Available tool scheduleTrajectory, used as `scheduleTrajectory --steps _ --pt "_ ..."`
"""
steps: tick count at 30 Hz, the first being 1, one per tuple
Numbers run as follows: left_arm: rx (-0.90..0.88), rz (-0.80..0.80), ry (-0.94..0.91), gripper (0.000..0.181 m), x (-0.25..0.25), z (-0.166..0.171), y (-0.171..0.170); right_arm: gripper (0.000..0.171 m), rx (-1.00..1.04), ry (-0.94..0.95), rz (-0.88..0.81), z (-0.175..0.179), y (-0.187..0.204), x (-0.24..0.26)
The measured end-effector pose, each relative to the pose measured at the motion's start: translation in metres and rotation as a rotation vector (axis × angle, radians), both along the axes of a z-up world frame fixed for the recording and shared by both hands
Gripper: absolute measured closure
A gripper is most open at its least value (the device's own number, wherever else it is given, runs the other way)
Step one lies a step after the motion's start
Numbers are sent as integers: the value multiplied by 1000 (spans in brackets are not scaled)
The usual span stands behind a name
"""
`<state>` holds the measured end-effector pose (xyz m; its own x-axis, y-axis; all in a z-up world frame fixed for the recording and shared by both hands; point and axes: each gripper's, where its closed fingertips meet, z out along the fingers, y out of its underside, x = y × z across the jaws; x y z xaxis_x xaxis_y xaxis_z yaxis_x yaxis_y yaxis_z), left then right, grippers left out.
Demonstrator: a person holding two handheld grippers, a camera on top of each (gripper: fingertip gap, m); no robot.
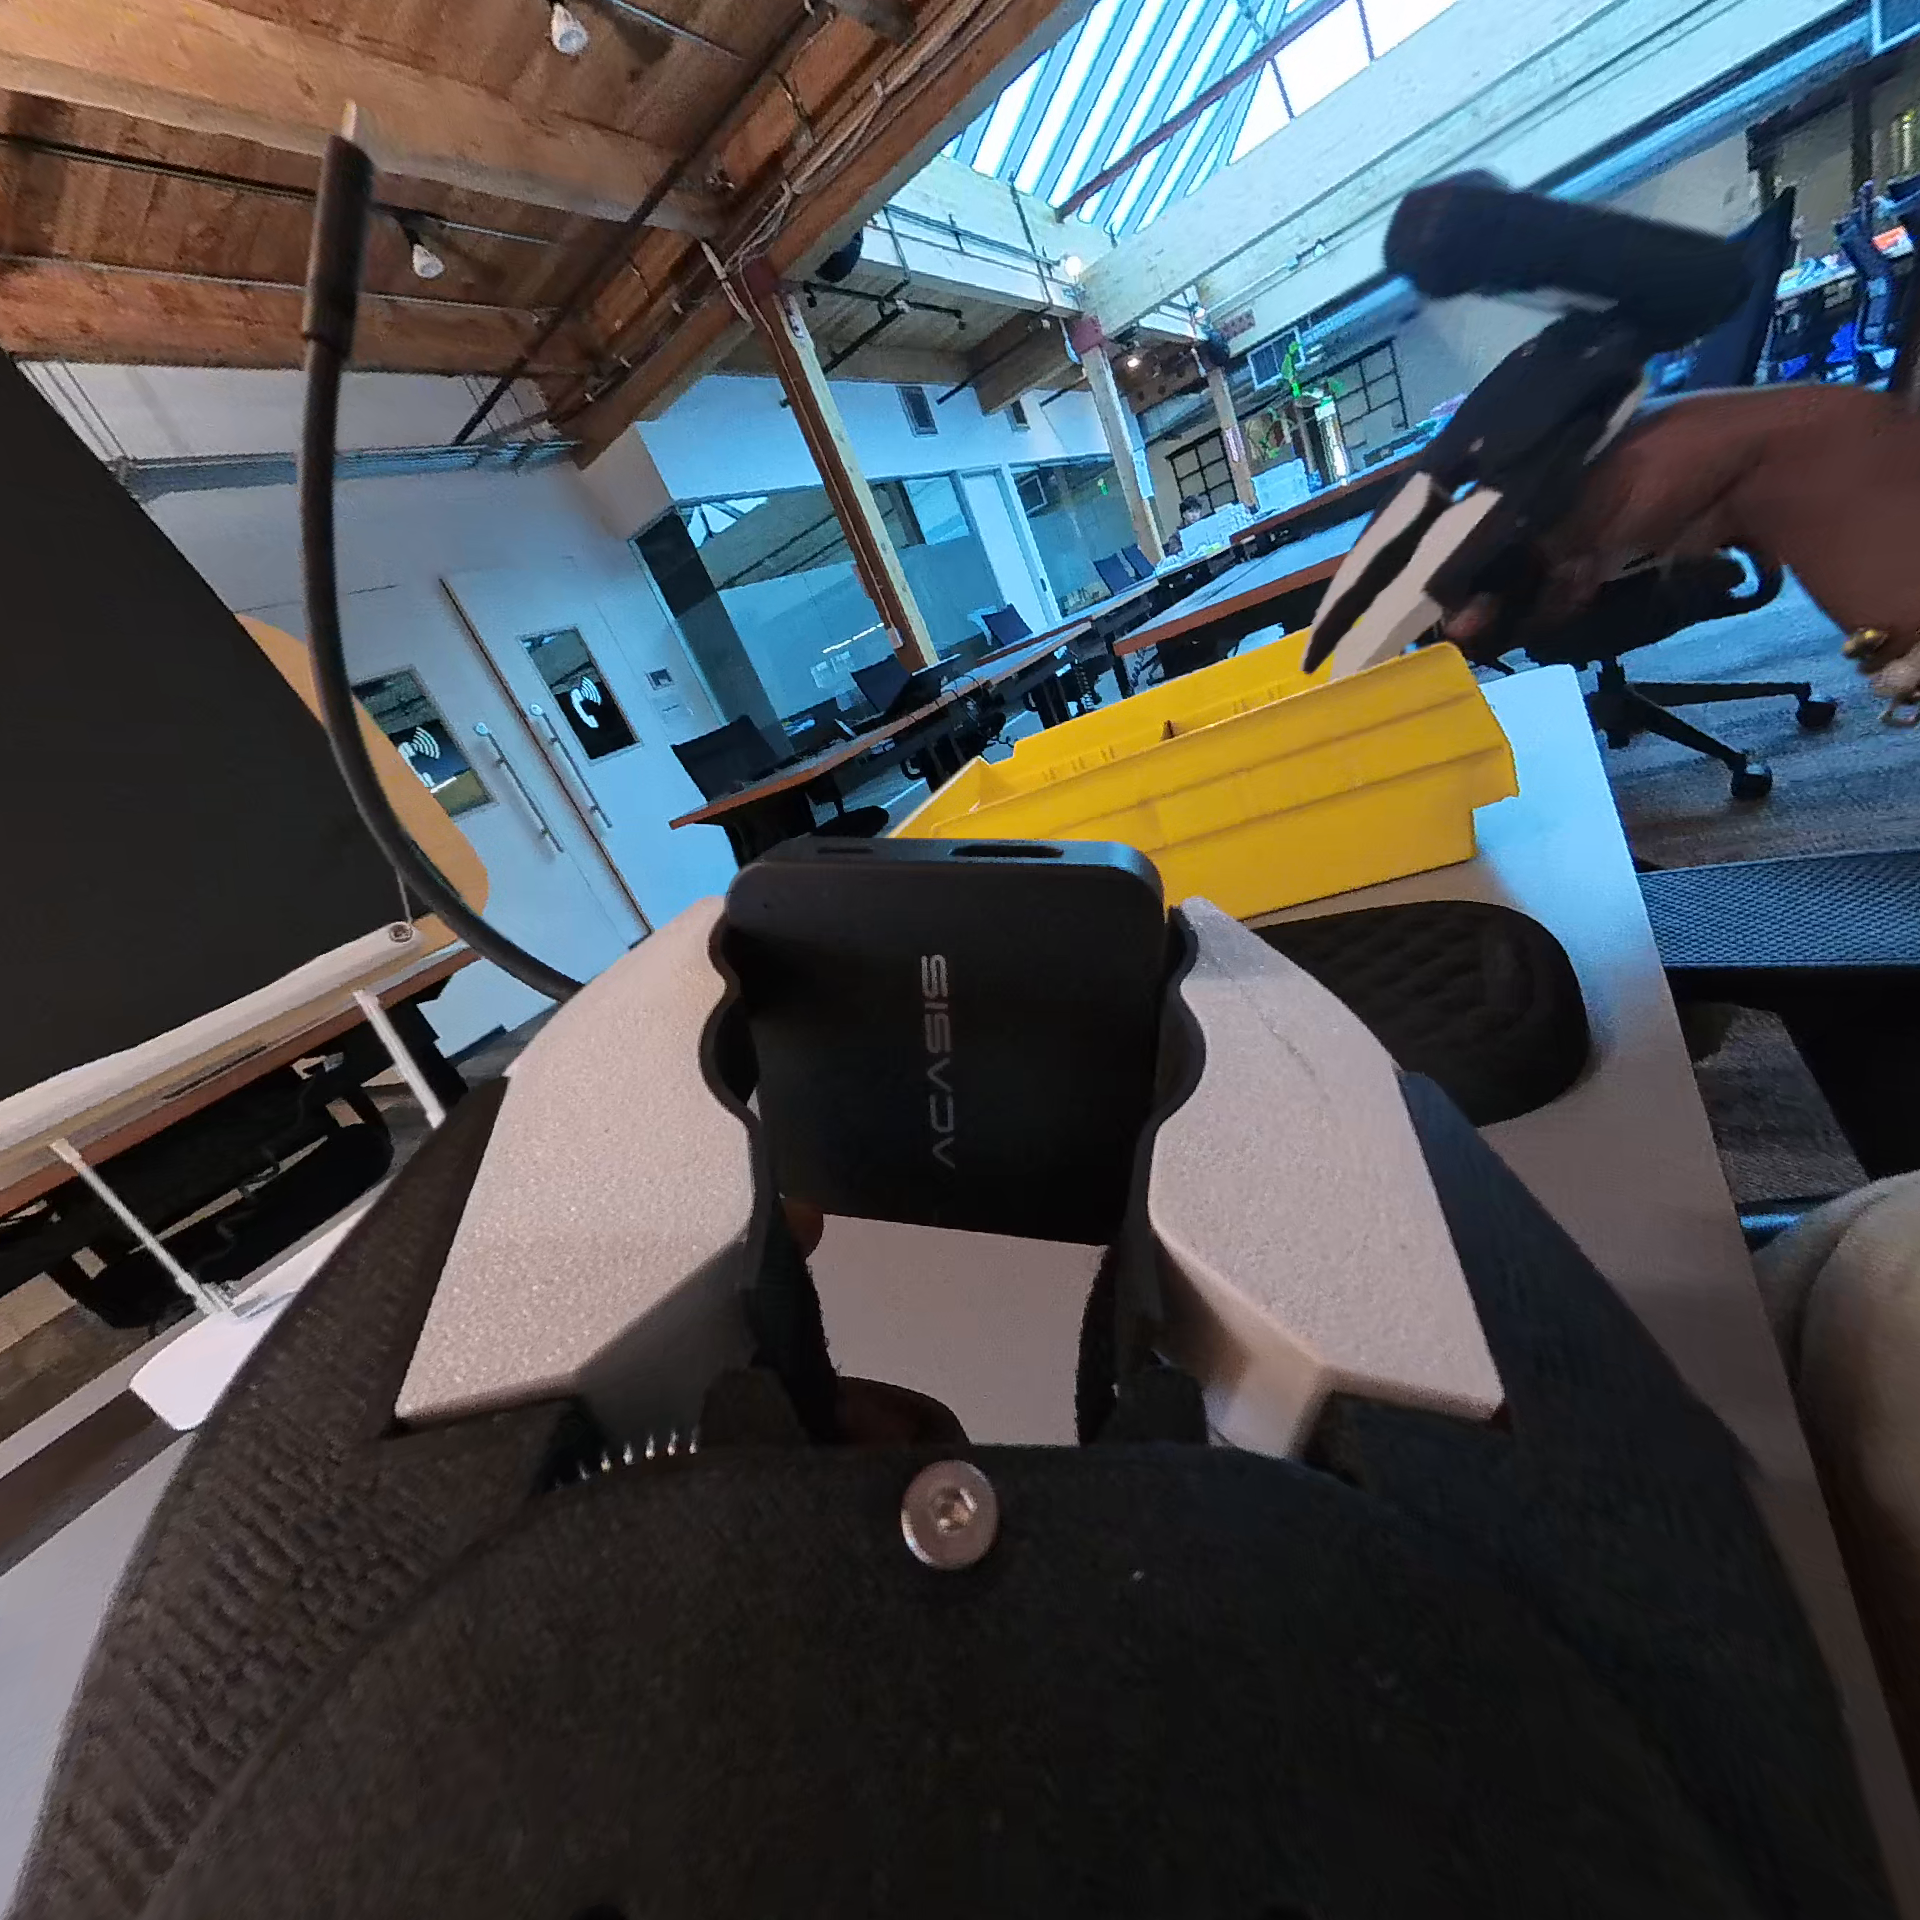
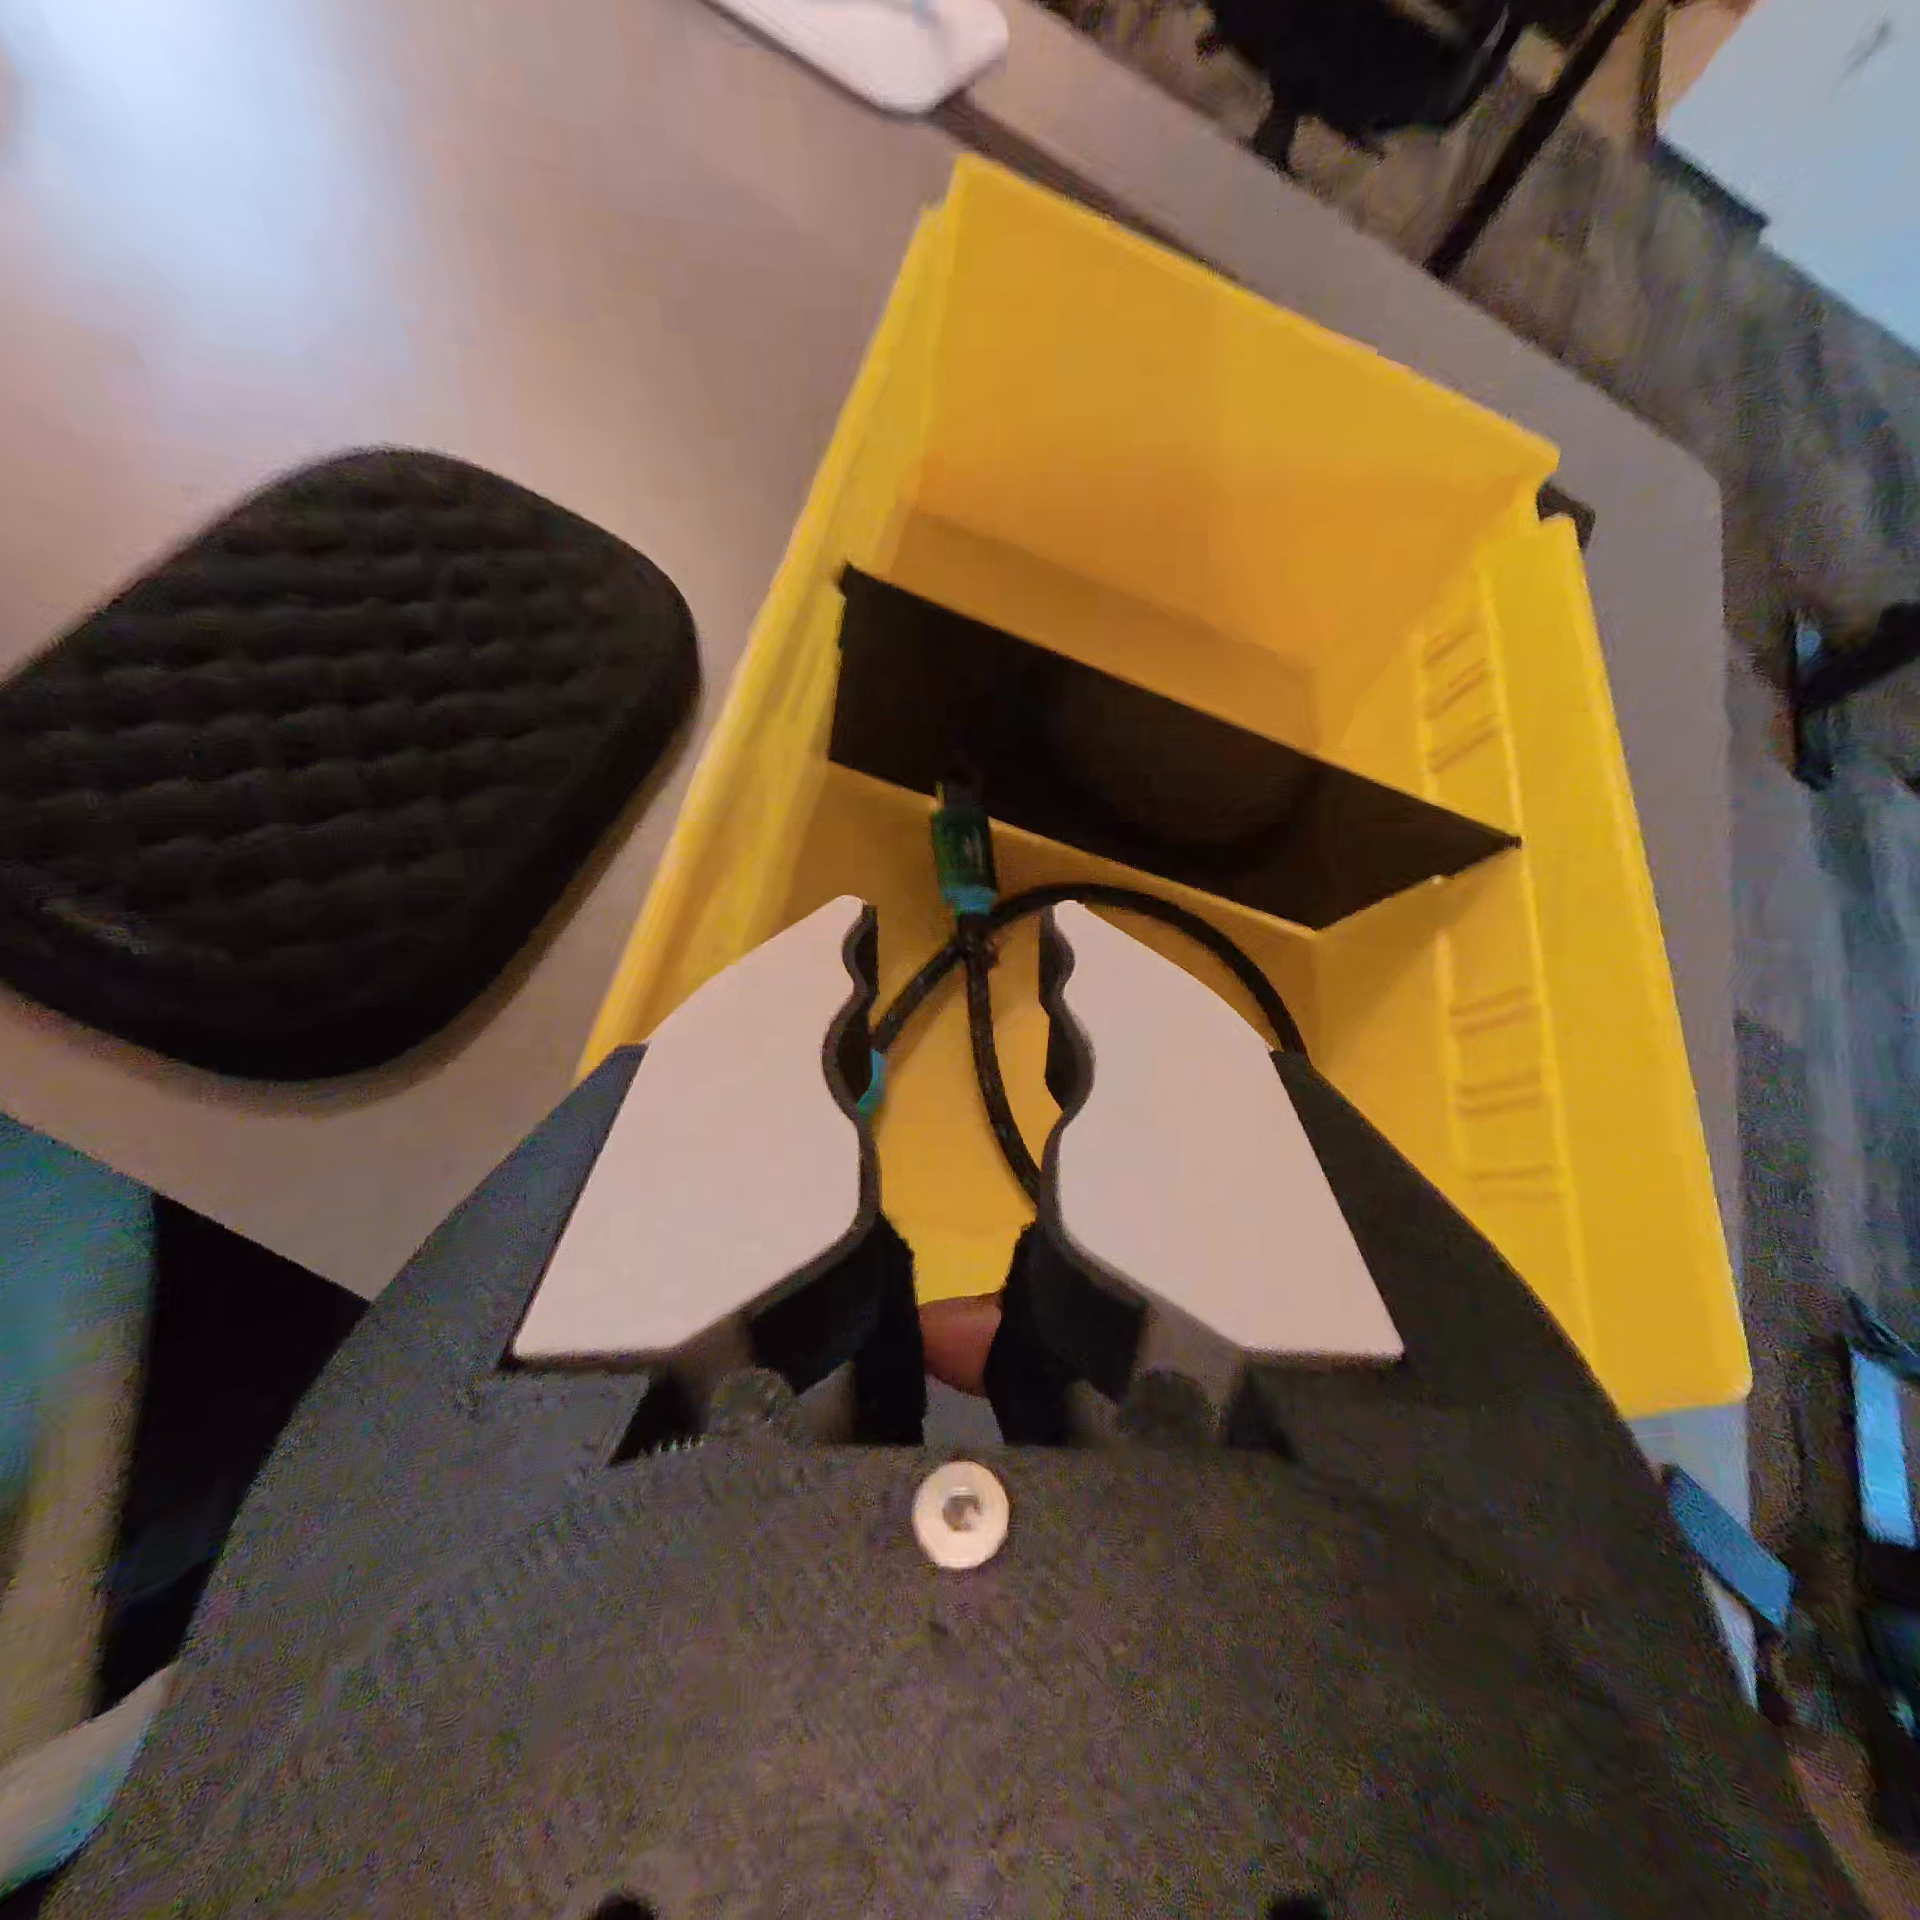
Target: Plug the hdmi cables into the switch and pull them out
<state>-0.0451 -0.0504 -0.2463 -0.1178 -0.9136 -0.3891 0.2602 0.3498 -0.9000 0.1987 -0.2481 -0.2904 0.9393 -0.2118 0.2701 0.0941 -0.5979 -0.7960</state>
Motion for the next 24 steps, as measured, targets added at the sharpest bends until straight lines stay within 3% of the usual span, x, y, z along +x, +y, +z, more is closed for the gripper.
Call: scheduleTrajectory --steps 1,6,9,11,15,20,24 --pt "-4 1 -6 106 0 1 1 142 60 9 41 9 1 -7" --pt "-51 -4 -62 105 -7 11 4 139 269 132 176 41 -3 -37" --pt "-121 -38 -112 105 -14 21 7 133 108 241 295 16 1 -66" --pt "-179 -71 -160 106 -21 29 9 119 17 175 369 3 11 -77" --pt "-328 -185 -273 105 -41 48 15 127 54 160 487 9 29 -99" --pt "-459 -434 -421 106 -75 69 9 129 285 17 499 60 52 -114" --pt "-452 -527 -419 106 -82 70 -1 133 494 -28 804 95 76 -189"
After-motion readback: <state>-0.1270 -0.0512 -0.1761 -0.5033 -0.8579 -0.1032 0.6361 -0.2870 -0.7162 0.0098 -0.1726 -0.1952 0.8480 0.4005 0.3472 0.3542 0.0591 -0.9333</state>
